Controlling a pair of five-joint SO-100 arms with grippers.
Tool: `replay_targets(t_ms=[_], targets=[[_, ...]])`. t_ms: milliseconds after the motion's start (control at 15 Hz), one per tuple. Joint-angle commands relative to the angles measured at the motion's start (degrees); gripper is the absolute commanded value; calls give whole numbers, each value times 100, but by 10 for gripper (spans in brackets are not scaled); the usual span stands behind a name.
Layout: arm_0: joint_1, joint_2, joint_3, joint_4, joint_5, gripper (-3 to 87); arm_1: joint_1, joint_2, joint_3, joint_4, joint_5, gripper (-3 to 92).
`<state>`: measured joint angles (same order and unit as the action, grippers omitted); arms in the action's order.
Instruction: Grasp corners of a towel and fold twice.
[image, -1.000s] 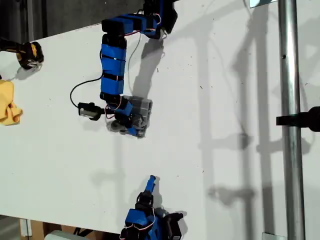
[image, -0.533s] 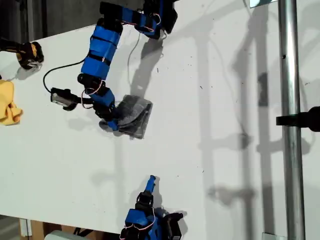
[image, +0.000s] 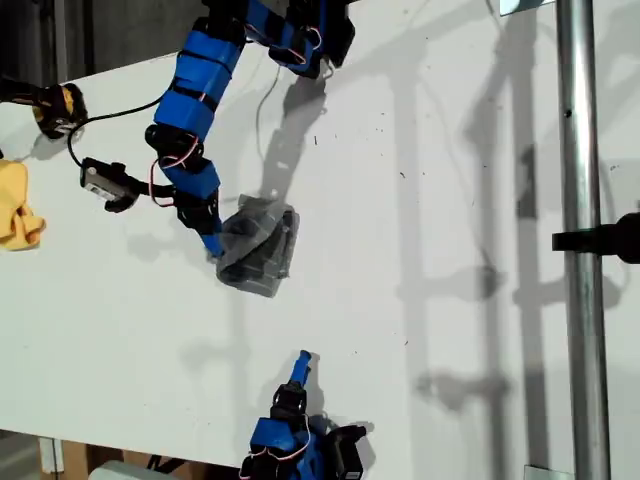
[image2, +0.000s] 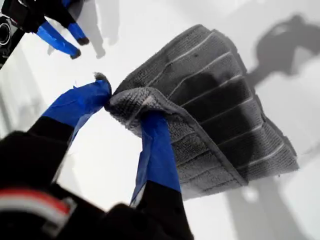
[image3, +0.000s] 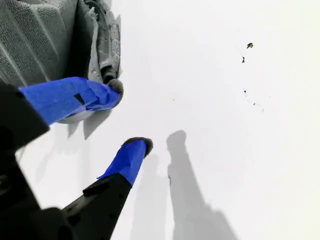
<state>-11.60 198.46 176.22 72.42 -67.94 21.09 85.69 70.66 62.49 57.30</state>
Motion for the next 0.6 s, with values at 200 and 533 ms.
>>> replay_targets(t_ms=[200,533], targets=[[-26,44,-26,-18,-44,175,-229,686,378,-765,-492,556],[9,44,-26,-53,-44,170,-88,1731,1187,-237,-396,556]])
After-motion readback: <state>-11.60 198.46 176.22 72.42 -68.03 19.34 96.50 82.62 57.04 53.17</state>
